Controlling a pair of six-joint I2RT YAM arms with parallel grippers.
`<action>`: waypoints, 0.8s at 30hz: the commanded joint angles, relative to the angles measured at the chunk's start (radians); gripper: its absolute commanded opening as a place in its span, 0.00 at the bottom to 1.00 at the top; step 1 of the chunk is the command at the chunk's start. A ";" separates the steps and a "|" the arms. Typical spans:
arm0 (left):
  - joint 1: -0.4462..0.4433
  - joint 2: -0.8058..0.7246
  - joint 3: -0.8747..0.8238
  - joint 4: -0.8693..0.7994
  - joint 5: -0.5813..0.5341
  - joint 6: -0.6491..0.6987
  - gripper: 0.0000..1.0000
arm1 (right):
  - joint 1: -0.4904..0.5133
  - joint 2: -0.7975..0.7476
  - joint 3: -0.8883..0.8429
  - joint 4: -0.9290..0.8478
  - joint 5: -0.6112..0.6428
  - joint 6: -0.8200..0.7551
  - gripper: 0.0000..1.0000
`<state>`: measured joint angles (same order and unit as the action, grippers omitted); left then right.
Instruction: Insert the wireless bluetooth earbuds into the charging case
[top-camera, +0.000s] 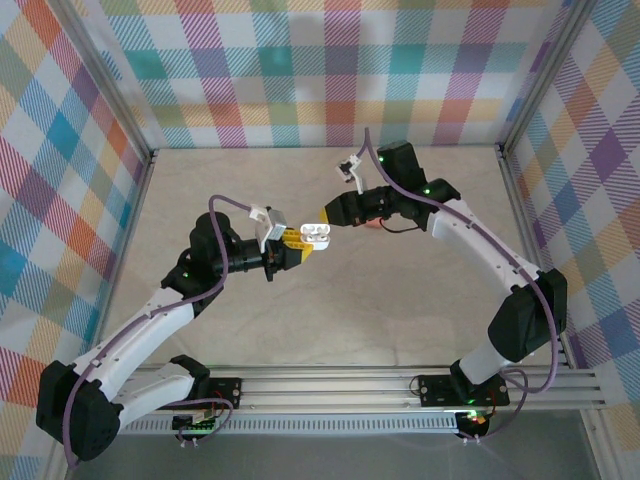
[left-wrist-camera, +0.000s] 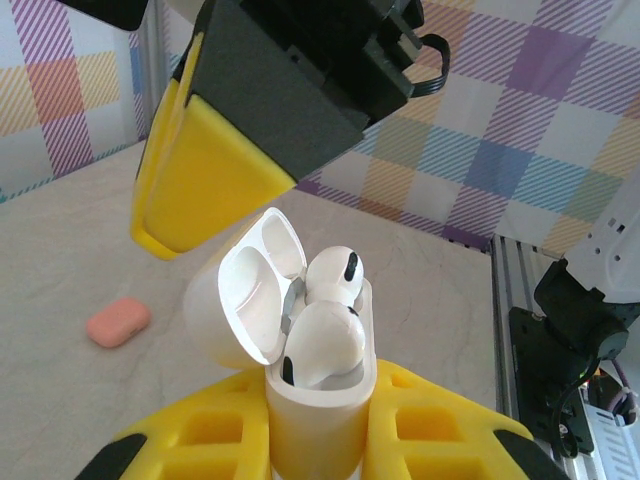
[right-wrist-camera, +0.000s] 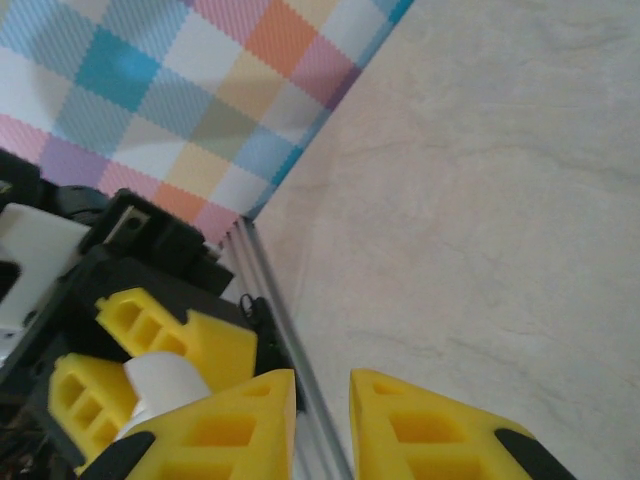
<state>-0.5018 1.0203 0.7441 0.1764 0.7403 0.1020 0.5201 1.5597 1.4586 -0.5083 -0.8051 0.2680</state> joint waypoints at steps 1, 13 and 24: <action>-0.007 0.008 0.034 0.056 0.007 0.018 0.00 | 0.004 0.008 0.003 0.022 -0.130 0.015 0.22; -0.007 0.025 0.037 0.074 -0.022 0.016 0.00 | 0.007 0.001 -0.012 0.013 -0.236 0.030 0.22; -0.008 0.025 0.029 0.072 -0.038 0.005 0.00 | 0.011 -0.031 -0.020 0.035 -0.292 0.033 0.22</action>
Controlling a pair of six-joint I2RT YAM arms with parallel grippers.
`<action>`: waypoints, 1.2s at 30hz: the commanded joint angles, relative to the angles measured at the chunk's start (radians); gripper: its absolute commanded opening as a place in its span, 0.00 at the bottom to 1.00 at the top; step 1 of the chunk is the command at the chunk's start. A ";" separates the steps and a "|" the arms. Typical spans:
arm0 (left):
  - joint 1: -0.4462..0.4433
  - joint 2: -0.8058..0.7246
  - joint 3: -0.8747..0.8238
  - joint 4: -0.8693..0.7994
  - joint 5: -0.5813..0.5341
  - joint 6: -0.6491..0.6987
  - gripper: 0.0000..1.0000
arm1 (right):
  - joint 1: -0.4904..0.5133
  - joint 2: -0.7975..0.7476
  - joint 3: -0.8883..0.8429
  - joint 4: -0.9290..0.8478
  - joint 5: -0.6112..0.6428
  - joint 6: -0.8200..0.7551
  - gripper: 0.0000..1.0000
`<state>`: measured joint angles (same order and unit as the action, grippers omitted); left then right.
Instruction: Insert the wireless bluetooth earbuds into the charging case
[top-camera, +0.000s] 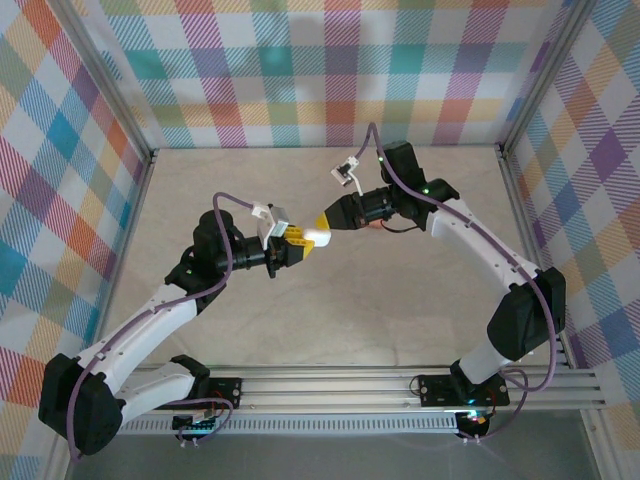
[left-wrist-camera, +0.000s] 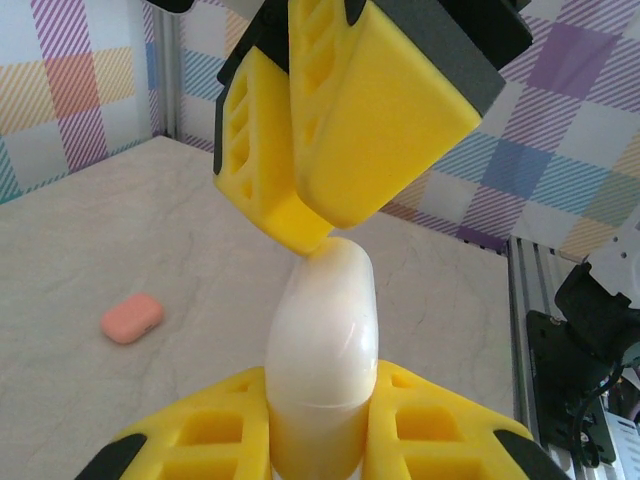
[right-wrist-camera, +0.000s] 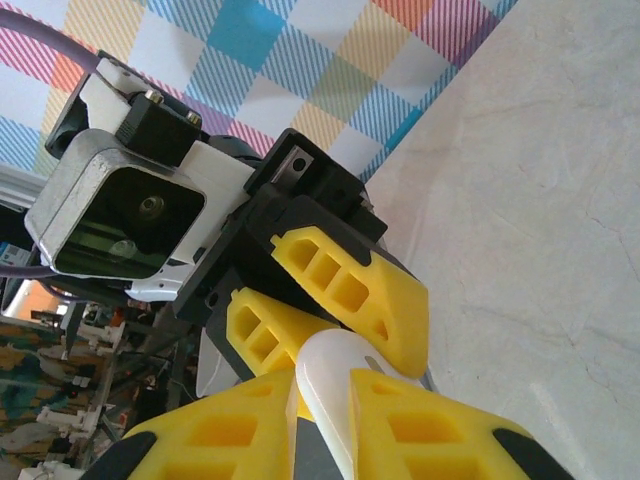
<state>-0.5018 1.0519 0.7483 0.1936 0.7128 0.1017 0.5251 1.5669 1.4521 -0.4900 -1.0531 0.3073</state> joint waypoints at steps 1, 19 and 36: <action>-0.008 -0.008 0.025 0.055 -0.014 -0.001 0.00 | 0.006 -0.046 -0.016 0.014 -0.032 -0.014 0.22; 0.020 -0.036 0.062 -0.023 -0.105 -0.250 0.00 | -0.065 -0.242 -0.237 0.298 0.285 0.077 0.45; 0.022 0.051 0.174 0.056 -0.017 -0.467 0.00 | -0.026 -0.193 -0.302 0.521 0.101 0.219 0.66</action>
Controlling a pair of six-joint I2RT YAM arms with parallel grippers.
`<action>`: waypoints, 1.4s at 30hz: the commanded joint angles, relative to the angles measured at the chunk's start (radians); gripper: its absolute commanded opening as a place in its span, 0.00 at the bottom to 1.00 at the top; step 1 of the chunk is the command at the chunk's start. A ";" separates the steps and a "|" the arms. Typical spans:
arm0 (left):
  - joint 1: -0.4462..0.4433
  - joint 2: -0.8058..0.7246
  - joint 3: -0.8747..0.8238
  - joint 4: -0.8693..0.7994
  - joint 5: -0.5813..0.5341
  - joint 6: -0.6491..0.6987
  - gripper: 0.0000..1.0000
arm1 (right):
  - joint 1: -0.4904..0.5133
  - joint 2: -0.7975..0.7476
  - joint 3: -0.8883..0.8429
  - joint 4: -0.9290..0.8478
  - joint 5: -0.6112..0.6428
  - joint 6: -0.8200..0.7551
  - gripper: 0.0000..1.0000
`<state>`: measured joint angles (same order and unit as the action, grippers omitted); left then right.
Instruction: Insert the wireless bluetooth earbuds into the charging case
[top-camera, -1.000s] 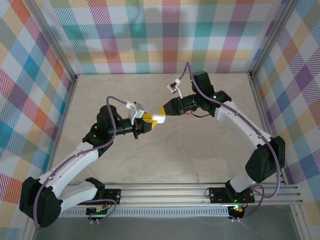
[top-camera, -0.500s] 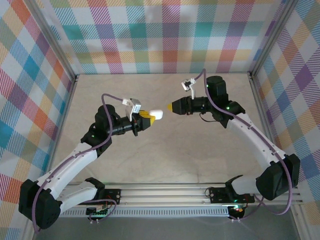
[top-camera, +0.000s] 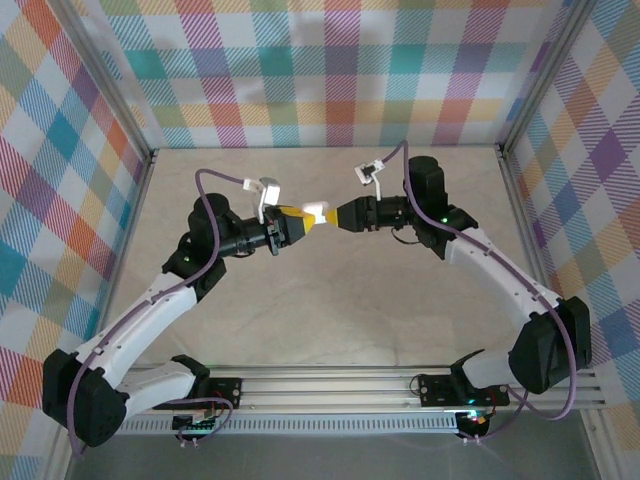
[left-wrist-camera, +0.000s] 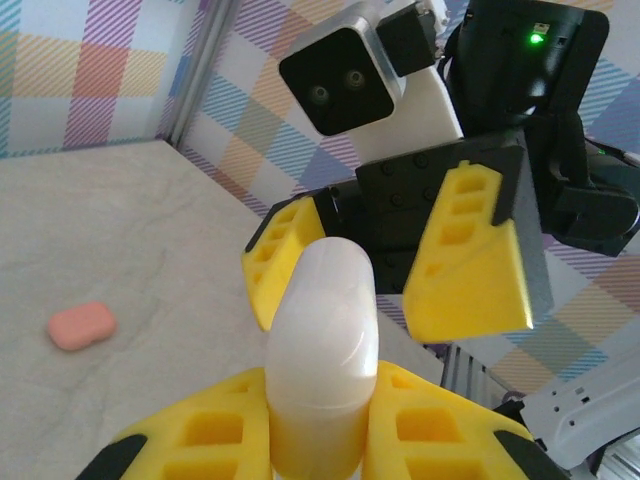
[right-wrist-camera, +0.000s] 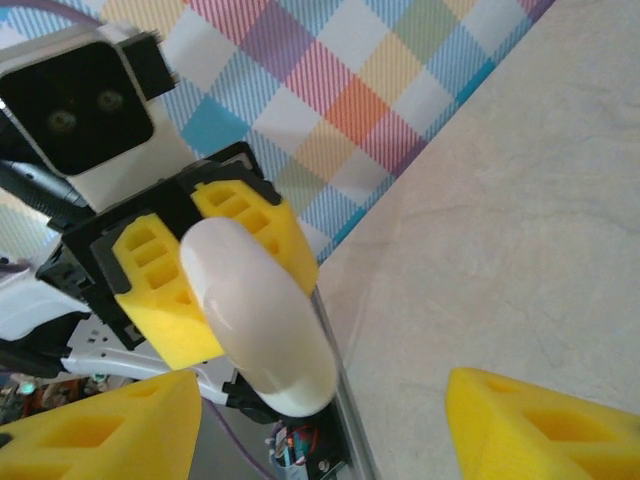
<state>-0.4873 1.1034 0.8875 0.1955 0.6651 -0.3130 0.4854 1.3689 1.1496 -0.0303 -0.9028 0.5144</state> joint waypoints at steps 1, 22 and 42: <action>0.007 0.000 0.037 0.059 0.034 -0.059 0.00 | 0.016 0.007 0.002 0.061 -0.049 0.011 0.65; 0.007 0.017 0.045 0.034 0.042 -0.072 0.03 | 0.019 0.063 0.021 0.163 -0.133 0.107 0.22; 0.009 -0.070 0.028 -0.155 -0.146 0.066 1.00 | 0.006 0.071 0.071 -0.098 -0.009 -0.006 0.16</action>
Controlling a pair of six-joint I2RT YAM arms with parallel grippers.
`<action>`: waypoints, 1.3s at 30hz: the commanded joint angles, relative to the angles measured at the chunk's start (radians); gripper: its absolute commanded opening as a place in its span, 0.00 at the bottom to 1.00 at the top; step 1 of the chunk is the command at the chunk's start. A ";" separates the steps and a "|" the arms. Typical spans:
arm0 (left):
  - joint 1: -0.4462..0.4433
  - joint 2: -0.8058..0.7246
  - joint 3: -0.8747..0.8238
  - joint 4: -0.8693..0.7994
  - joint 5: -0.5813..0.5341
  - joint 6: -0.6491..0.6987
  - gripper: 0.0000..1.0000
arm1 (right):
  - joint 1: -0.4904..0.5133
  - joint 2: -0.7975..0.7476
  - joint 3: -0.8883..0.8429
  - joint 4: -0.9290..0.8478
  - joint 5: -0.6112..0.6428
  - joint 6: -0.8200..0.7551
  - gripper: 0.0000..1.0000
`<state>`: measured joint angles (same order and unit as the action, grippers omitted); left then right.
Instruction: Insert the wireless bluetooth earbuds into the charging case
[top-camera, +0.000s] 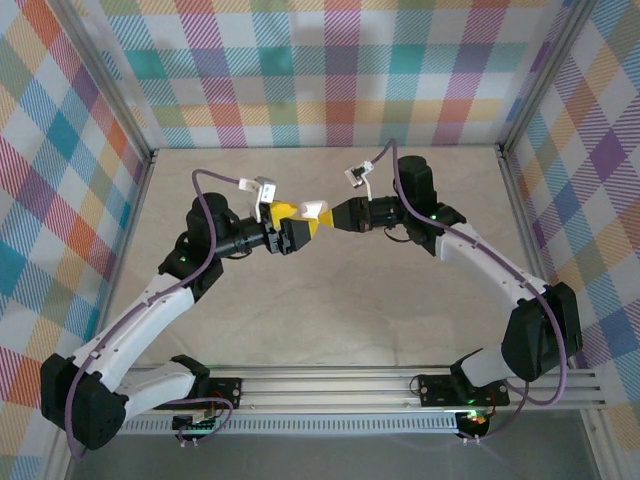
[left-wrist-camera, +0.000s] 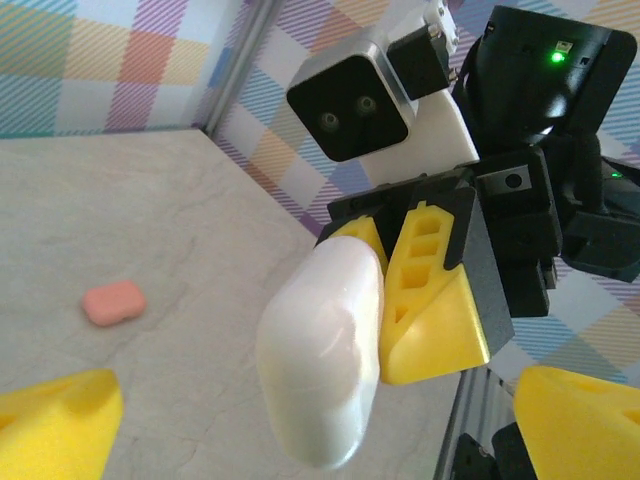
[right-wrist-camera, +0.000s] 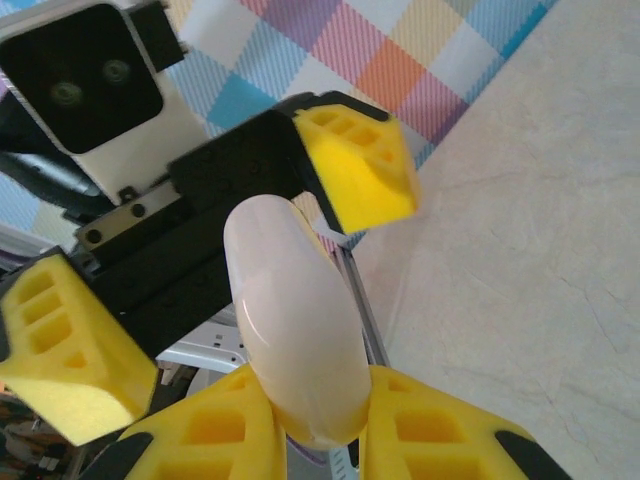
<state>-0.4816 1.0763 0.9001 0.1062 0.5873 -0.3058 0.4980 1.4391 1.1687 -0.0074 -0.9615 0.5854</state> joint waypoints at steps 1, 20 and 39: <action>0.004 -0.053 0.015 -0.084 -0.098 0.069 1.00 | -0.013 0.002 0.055 -0.147 0.061 -0.083 0.16; 0.031 -0.102 -0.030 -0.375 -0.412 0.094 1.00 | 0.021 0.246 -0.129 -0.214 0.224 -0.007 0.16; 0.055 -0.128 -0.053 -0.430 -0.436 0.100 1.00 | 0.096 0.476 -0.066 -0.287 0.374 0.016 0.34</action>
<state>-0.4427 0.9600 0.8585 -0.3157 0.1635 -0.2153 0.5957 1.9030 1.0782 -0.2584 -0.6197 0.5934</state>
